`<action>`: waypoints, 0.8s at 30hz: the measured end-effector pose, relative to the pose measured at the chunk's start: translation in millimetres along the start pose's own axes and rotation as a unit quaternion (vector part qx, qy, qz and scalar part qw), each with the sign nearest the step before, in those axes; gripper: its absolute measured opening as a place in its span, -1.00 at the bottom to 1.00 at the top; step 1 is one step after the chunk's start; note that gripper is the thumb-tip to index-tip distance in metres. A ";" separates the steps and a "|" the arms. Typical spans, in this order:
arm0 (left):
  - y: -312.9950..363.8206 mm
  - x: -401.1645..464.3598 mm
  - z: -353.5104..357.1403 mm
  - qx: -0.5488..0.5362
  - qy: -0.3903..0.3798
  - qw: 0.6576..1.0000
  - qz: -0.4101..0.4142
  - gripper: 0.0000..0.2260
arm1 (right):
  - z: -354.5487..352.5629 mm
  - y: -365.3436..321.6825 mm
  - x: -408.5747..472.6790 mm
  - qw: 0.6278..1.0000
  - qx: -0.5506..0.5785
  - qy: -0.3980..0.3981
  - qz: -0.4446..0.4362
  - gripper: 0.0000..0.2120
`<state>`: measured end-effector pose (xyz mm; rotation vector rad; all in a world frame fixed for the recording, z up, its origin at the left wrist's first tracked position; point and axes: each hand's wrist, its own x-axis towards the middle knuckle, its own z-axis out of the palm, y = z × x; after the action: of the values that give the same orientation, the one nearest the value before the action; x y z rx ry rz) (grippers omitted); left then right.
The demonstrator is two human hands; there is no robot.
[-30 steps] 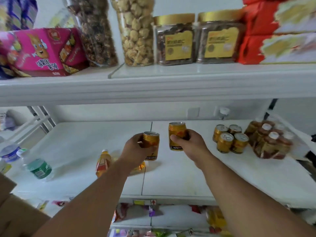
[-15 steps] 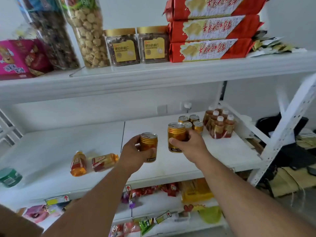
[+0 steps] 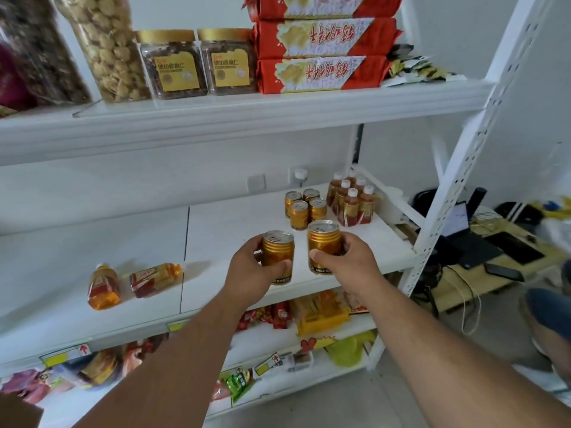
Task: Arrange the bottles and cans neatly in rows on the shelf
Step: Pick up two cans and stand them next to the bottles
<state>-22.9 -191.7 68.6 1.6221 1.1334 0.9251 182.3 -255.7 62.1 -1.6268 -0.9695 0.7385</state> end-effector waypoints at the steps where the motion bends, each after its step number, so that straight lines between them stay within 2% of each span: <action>1: 1.4 -0.7 6.5 0.000 -0.001 1.000 -0.001 -0.41 | -6.1 3.1 0.1 1.000 0.003 0.002 0.002 -0.57; 6: 10.0 2.2 43.3 0.012 0.003 1.000 -0.002 -0.41 | -41.8 18.8 9.1 1.000 0.014 -0.002 0.003 -0.47; 11: 19.1 3.7 82.4 0.024 0.025 0.999 -0.012 -0.40 | -78.8 32.1 27.4 1.000 0.013 -0.020 0.004 -0.53; 14: 21.1 5.9 102.4 0.018 0.043 0.999 -0.016 -0.42 | -93.4 41.2 40.2 0.999 0.020 -0.036 0.012 -0.45; 16: 21.7 9.8 114.1 0.020 0.047 0.998 -0.022 -0.42 | -100.0 46.9 49.3 0.999 0.022 -0.043 0.017 -0.39; 24: 16.2 50.2 137.0 0.014 0.057 0.998 -0.035 -0.43 | -104.2 62.9 97.7 0.998 0.012 -0.061 0.033 -0.35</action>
<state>122.0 -182.0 47.5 1.5586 1.2793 0.9694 331.7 -225.9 28.4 -1.6148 -0.9933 0.8990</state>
